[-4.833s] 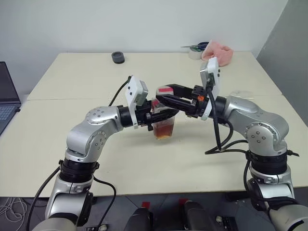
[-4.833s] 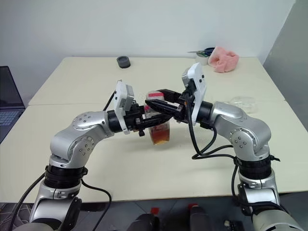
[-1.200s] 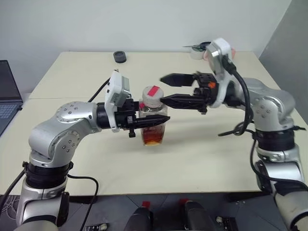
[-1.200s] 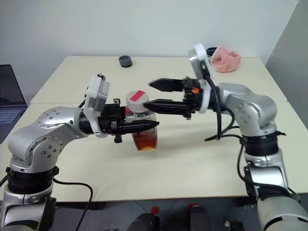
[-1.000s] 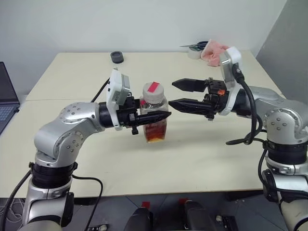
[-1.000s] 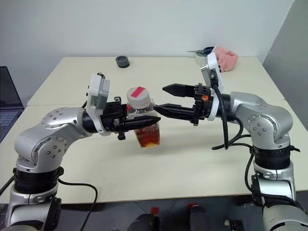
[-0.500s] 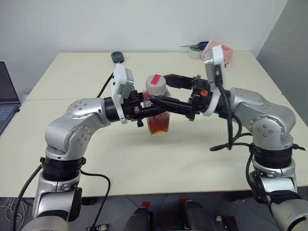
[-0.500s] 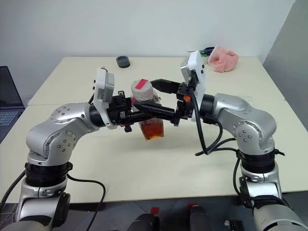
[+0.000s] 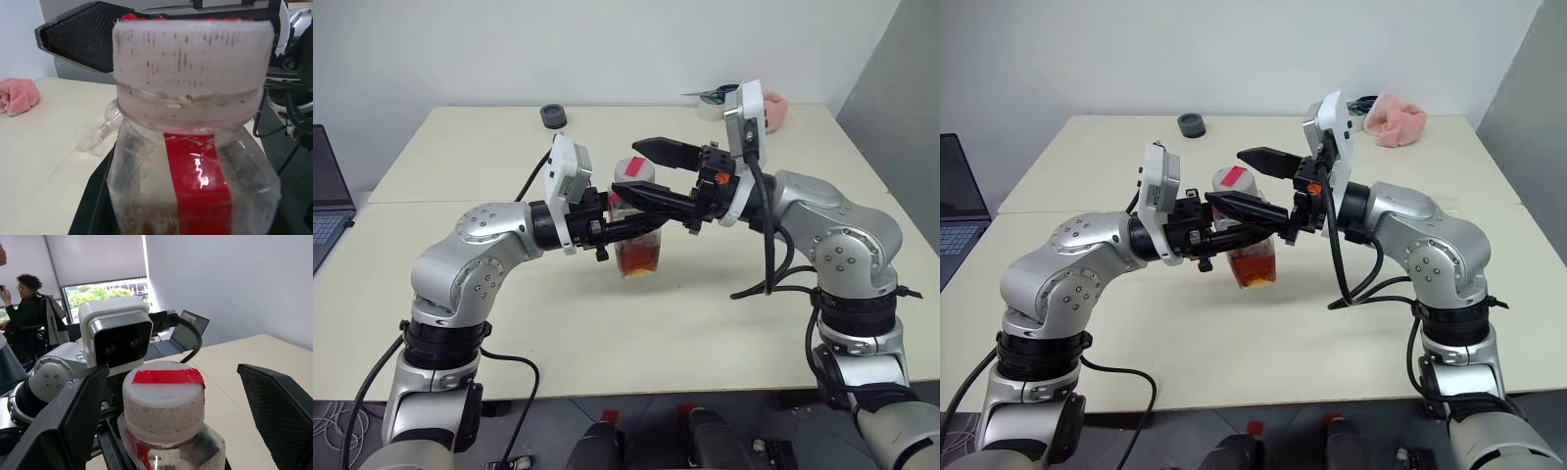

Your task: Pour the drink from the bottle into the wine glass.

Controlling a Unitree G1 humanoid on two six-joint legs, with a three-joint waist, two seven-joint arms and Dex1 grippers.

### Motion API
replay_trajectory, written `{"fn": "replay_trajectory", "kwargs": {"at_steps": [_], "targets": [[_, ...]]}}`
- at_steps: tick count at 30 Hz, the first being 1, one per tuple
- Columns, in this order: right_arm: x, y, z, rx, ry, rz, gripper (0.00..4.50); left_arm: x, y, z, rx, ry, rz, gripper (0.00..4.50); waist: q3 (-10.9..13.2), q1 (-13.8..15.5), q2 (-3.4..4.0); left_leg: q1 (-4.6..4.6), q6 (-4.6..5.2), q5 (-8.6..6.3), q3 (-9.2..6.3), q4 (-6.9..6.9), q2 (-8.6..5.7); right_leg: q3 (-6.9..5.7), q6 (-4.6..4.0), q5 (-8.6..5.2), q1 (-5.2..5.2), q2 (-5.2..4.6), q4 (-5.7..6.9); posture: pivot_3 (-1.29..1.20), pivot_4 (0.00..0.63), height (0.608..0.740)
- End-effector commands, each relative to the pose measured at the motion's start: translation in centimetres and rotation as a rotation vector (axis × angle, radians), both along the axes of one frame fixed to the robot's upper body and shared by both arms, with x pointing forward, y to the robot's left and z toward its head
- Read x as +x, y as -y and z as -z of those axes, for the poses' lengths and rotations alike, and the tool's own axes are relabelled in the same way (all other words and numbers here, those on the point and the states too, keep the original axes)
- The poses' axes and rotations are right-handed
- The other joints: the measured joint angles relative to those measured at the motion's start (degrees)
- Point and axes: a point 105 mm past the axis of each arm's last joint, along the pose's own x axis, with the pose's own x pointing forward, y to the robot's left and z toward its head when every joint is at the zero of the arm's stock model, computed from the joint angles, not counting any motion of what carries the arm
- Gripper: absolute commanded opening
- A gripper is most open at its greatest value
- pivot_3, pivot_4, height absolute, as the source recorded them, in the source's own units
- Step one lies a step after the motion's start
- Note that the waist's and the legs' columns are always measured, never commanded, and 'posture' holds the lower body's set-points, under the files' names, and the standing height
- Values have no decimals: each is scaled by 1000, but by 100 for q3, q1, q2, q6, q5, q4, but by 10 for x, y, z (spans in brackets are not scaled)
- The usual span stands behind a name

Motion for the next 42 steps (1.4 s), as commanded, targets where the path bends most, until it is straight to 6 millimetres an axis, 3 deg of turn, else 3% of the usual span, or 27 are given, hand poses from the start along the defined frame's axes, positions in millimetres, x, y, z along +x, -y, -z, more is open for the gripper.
{"fn": "replay_trajectory", "kwargs": {"at_steps": [1, 11, 24, 35, 42], "targets": [[2, 10, -12, 21, 48, 32, 4478, -5, 1, -13, -12, 75, 5, 1794, 0, 0, 0, 0, 0, 0, 0, 0, 0, 0, 0, 0, 0, 0, 0, 0, 150, 740], [16, 31, -3, -26, 28, 126, 4478, -4, 2, -13, -18, 76, 1, 1794, 0, 1, 0, 0, 0, 0, 0, 0, 0, 0, 0, 0, 0, 0, 0, 0, 150, 740], [18, 51, -3, -69, 34, 157, 4478, -3, 2, -13, -27, 77, -4, 1794, 0, 3, 0, 0, 0, 0, 4, -1, 1, 1, 0, 0, 0, 0, 0, 0, 150, 740], [8, 50, 2, -97, -1, 77, 4478, -2, 1, -13, -28, 78, -11, 1794, 0, 8, 0, -1, 0, 0, 3, 0, 1, 0, 0, 0, 1, 0, -1, 0, 150, 740], [-2, 29, -9, -49, -17, -36, 4478, -2, 2, -13, -25, 83, -7, 1794, 0, -8, 0, 0, 0, 0, 4, 0, 2, 1, 0, 0, 0, 1, 2, 0, 150, 740]]}}
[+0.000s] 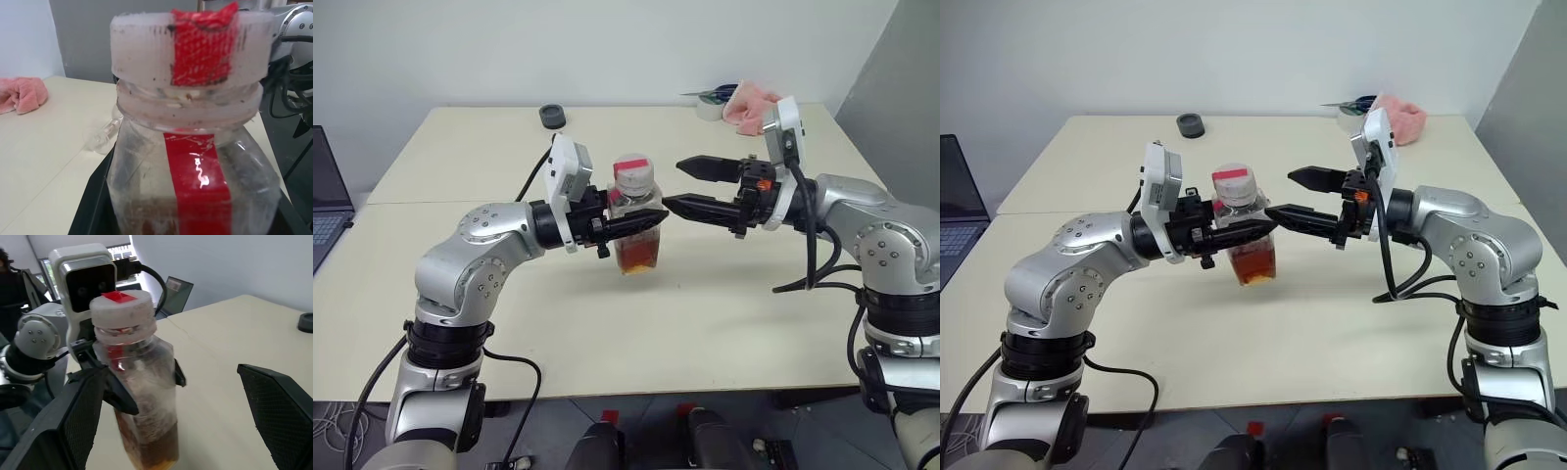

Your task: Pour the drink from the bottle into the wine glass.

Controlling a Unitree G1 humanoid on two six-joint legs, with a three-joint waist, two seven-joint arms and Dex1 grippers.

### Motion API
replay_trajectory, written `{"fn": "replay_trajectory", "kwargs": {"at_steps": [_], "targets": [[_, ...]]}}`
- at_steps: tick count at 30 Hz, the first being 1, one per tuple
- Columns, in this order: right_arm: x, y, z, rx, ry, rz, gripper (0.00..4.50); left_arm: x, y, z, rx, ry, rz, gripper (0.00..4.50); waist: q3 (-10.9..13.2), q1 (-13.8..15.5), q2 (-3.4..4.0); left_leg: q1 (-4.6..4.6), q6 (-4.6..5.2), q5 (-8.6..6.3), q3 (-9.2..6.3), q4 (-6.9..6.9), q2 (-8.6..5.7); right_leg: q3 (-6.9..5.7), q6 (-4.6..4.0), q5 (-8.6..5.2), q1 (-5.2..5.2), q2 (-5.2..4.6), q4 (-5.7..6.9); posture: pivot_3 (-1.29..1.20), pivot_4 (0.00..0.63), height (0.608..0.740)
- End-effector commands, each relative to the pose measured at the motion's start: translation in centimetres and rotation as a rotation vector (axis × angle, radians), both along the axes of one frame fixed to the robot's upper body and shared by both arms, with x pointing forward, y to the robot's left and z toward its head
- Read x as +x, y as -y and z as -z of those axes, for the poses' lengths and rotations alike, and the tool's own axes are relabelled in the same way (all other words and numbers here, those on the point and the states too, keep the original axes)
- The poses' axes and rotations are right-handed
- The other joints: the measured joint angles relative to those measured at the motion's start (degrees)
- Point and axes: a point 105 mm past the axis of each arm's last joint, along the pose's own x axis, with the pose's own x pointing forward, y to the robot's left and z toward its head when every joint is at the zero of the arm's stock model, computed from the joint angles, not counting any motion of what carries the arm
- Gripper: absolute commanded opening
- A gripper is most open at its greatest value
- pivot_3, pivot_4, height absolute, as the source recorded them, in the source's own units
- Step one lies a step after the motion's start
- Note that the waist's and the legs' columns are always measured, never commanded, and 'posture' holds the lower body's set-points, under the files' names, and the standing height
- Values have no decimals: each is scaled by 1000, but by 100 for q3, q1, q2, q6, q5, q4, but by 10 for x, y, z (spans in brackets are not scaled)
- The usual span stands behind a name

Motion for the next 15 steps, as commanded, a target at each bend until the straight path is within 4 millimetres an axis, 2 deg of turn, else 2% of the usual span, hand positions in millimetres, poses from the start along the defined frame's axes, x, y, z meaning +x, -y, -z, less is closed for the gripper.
{"fn": "replay_trajectory", "kwargs": {"at_steps": [1, 7, 15], "targets": [[-9, -12, -27, 61, 75, -55, 4478, -7, 2, -14, -12, 76, 24, 1794, 0, -1, 0, 0, 0, 0, 1, 0, -1, 1, 0, 0, -1, 0, 1, 0, 150, 740], [-11, -28, -39, 113, 90, -96, 4478, -9, 4, -14, -9, 79, 29, 1794, 0, 12, 0, -1, 0, 0, -3, 2, -3, 0, 0, 0, 1, -2, -2, 0, 150, 740], [-18, -34, -36, 100, 78, -143, 4478, -11, 4, -15, -8, 83, 29, 1794, 0, 10, 0, -1, 0, 0, -3, 2, -3, 0, 0, 0, 0, -2, -1, 0, 150, 740]]}}
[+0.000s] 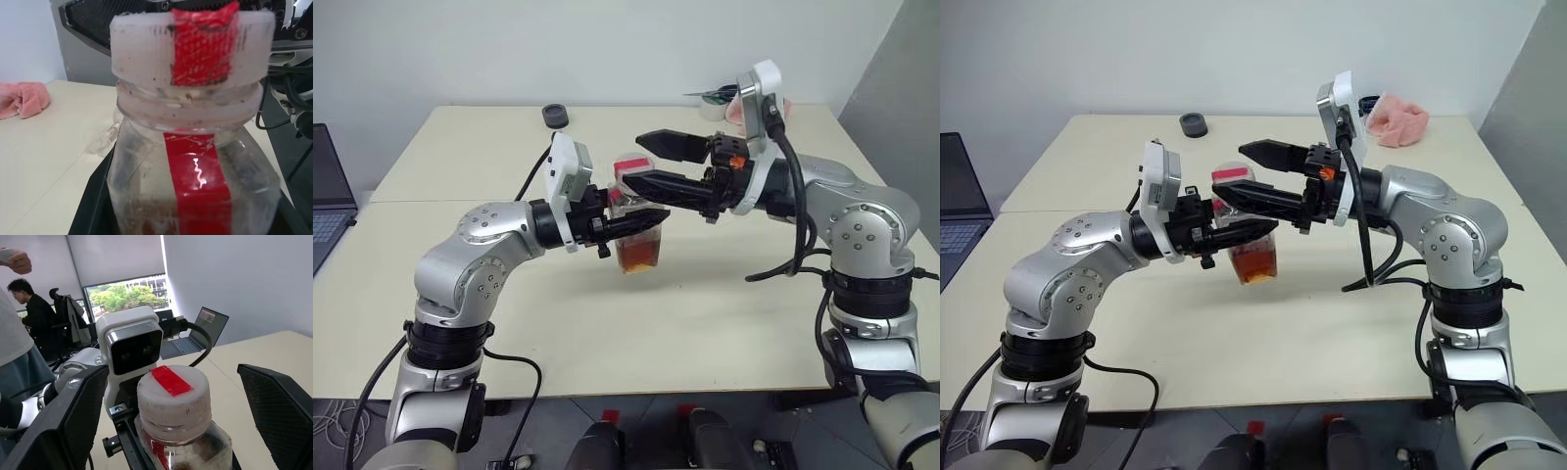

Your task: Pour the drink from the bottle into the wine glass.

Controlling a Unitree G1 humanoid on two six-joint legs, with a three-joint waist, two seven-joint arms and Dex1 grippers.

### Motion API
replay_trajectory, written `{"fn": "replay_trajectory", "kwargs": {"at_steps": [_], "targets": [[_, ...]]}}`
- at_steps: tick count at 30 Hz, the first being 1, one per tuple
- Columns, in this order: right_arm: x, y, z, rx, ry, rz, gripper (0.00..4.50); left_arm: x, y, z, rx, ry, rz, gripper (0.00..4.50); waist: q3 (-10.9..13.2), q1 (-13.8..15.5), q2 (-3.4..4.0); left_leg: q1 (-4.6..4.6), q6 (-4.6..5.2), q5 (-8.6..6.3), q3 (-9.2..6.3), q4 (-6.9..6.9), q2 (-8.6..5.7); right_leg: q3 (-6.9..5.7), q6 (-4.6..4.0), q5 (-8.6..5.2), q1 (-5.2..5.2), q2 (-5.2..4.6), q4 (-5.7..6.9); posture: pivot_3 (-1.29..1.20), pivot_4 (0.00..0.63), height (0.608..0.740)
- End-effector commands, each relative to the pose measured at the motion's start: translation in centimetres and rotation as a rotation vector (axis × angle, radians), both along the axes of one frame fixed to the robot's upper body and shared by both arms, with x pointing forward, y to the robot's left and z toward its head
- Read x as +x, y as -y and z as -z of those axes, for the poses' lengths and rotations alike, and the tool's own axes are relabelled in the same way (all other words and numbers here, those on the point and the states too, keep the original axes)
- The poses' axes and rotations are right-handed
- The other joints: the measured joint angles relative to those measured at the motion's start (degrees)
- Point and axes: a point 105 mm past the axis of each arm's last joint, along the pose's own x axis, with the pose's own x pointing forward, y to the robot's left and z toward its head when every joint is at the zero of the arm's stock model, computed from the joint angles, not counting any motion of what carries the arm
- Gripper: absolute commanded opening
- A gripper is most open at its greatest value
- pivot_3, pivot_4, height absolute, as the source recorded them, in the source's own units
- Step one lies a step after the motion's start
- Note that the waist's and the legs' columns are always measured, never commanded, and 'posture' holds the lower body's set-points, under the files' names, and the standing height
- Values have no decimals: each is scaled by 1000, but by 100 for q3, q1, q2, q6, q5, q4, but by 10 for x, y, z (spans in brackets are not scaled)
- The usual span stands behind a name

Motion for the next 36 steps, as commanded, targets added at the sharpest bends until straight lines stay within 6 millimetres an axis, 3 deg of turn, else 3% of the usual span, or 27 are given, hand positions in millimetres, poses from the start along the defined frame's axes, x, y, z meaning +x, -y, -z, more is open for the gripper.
{"fn": "replay_trajectory", "kwargs": {"at_steps": [1, 4, 6, 13, 14, 22, 36], "targets": [[-9, -3, -9, 9, 47, -30, 4478, -8, 2, -12, -9, 65, 21, 1794, 0, 0, 0, 0, 0, 0, 0, 0, 0, 0, 0, 0, 0, 0, 0, 0, 150, 740], [-8, -3, -8, 6, 47, -28, 4478, -9, 2, -12, -10, 63, 20, 1794, 0, 0, 0, 0, 0, 0, 1, 0, 0, -1, 0, 0, 0, 0, 0, 0, 150, 740], [-8, -4, -7, 0, 50, -29, 4115, -9, 2, -11, -10, 60, 21, 1794, 0, 0, 0, 0, 0, 0, 0, 0, 0, 0, 0, 0, 0, 0, 0, 0, 150, 740], [-7, -2, -3, -6, 66, -18, 1875, -6, 4, -11, -12, 63, 22, 1794, 0, 0, 0, 0, 0, 0, 1, 0, -1, -1, 0, 0, 0, 0, 0, 0, 150, 740], [-6, -1, -5, -1, 72, -13, 1763, -5, 4, -11, -13, 65, 21, 1794, 0, 0, 0, 0, 0, 0, 1, 0, 0, -1, 0, 0, 0, 1, -1, 0, 150, 740], [-2, 4, -19, 37, 115, 40, 1765, -7, 5, -8, -23, 69, 18, 1794, 0, 2, 0, 0, 0, 0, 1, 0, 0, -1, 0, 0, 0, 0, 0, 0, 150, 740], [15, 19, -44, -6, 399, 196, 1765, -11, 5, -6, -33, 51, 11, 1794, 1, 2, 1, 0, 0, 0, 3, -1, -1, -2, 0, 0, 0, 1, -1, 0, 150, 740]]}}
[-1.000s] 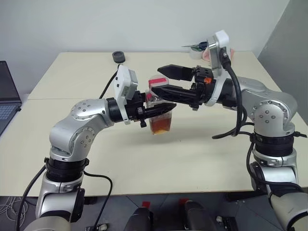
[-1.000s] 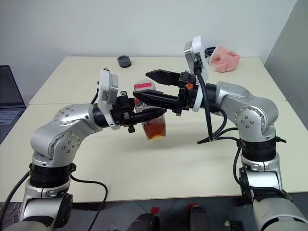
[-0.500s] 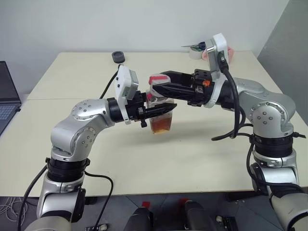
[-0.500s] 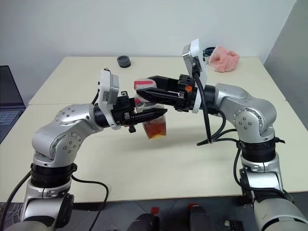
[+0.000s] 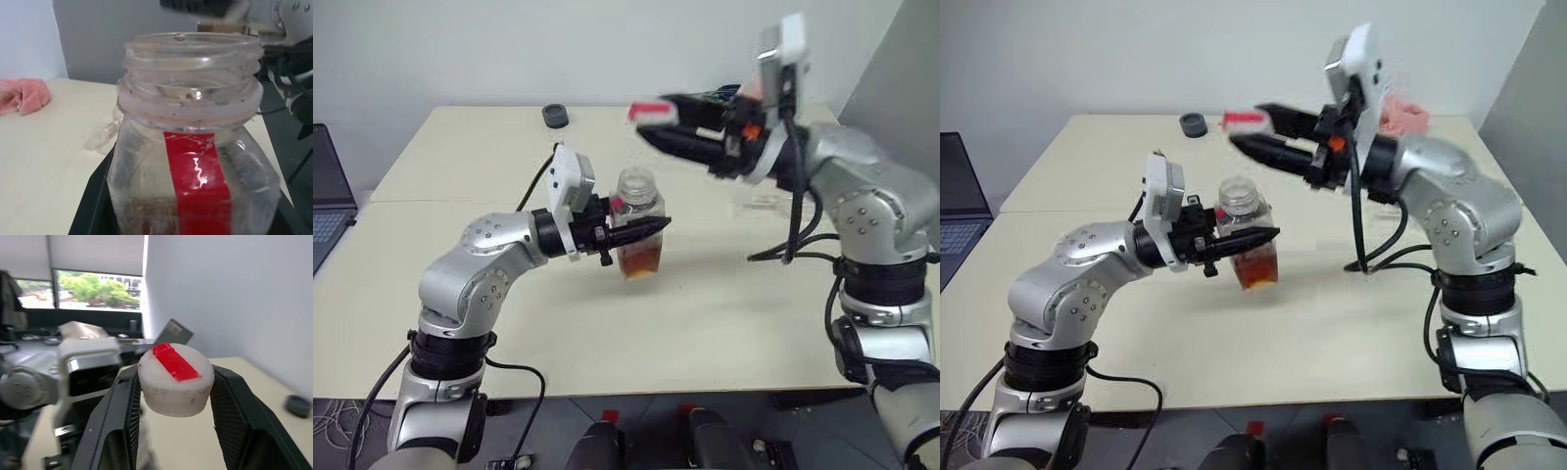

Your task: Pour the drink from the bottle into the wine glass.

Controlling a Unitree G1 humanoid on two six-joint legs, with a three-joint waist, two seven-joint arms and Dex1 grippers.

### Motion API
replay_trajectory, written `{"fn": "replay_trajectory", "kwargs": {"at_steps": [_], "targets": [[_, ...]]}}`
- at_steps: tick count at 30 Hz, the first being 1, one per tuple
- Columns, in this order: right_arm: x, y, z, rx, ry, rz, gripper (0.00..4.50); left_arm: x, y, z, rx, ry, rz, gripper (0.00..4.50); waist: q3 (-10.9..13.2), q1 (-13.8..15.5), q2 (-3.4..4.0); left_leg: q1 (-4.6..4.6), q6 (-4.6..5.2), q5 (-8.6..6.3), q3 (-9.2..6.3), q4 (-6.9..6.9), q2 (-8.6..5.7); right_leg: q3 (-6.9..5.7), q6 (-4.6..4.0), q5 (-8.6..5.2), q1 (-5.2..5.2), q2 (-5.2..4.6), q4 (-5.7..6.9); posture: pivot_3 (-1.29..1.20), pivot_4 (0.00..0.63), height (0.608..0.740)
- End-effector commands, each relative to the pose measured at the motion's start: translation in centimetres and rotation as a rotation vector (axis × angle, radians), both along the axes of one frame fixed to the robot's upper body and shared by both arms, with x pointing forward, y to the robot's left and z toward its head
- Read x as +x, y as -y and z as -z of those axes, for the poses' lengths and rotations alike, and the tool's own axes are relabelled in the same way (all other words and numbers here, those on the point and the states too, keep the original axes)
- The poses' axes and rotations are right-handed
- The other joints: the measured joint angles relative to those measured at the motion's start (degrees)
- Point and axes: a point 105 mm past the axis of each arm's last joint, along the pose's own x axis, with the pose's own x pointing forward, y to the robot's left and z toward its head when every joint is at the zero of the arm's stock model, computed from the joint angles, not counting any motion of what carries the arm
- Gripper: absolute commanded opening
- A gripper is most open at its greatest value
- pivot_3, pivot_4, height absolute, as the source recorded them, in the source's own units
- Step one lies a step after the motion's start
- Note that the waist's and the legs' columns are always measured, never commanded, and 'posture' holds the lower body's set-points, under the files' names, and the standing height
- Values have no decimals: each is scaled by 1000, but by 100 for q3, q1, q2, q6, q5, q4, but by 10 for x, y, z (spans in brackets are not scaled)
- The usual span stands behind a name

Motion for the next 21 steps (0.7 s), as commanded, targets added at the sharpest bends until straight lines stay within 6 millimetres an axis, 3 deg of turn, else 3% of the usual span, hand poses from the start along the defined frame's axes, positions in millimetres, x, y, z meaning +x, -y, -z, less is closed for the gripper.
{"fn": "replay_trajectory", "kwargs": {"at_steps": [1, 5, 8, 13, 17, 19, 21], "targets": [[-1, 4, -11, 4, 91, 27, 1765, -9, 5, -16, -24, 69, 34, 1794, 0, 0, 0, 0, 0, 0, 0, 0, 0, 0, 0, 0, 0, 0, 0, 0, 150, 740], [5, 16, -9, 58, -1, 62, 1765, -9, 4, -16, -24, 68, 31, 1794, 0, 2, 0, 0, 0, 0, 0, -1, 1, 3, 0, 0, -1, 0, 0, 0, 150, 740], [15, 37, 5, 78, -86, 148, 1765, -9, 3, -16, -24, 68, 26, 1794, 0, 14, 0, 0, 0, 0, -3, 0, 1, 4, 0, 0, 2, -1, -2, 0, 150, 740], [19, 91, 95, 9, -310, 378, 1765, -9, 3, -17, -27, 65, 16, 1794, -3, 92, -7, -4, 0, 0, -12, 4, -1, 1, 1, 0, 17, -8, -18, 0, 150, 740], [37, 146, 180, -14, -424, 826, 1765, -7, 5, -16, -28, 59, 17, 1794, -3, 87, -7, -5, 0, 0, 8, 0, -3, 9, 2, -1, 4, -10, -6, 0, 150, 740], [42, 167, 213, 0, -439, 1011, 2425, -6, 10, -18, -38, 60, 28, 1794, -2, 46, -7, 7, 0, 0, 20, 1, 0, 14, 2, -1, 7, -5, 4, 0, 150, 740], [44, 173, 231, 24, -448, 1084, 3055, -5, 13, -20, -43, 63, 35, 1794, -2, 9, -6, 17, 0, 1, 30, 2, 1, 19, 2, -1, 8, 0, 14, 0, 150, 740]]}}
